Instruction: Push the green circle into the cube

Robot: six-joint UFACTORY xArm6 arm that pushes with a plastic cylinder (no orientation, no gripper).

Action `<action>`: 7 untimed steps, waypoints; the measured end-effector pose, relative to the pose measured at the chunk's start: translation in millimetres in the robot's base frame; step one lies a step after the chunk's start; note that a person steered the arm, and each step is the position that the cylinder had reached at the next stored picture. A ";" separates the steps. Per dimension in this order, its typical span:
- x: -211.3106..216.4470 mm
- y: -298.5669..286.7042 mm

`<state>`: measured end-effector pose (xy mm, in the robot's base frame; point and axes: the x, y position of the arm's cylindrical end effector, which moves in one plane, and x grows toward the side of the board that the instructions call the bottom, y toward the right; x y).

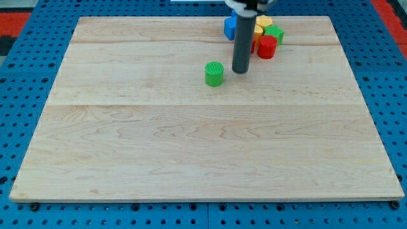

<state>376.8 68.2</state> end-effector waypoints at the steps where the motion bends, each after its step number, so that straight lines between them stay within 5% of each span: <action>1: 47.0 -2.9; 2: 50.8 -58.0; 4: -46.2 -107.7; 7: 29.7 -88.0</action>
<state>406.5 -19.9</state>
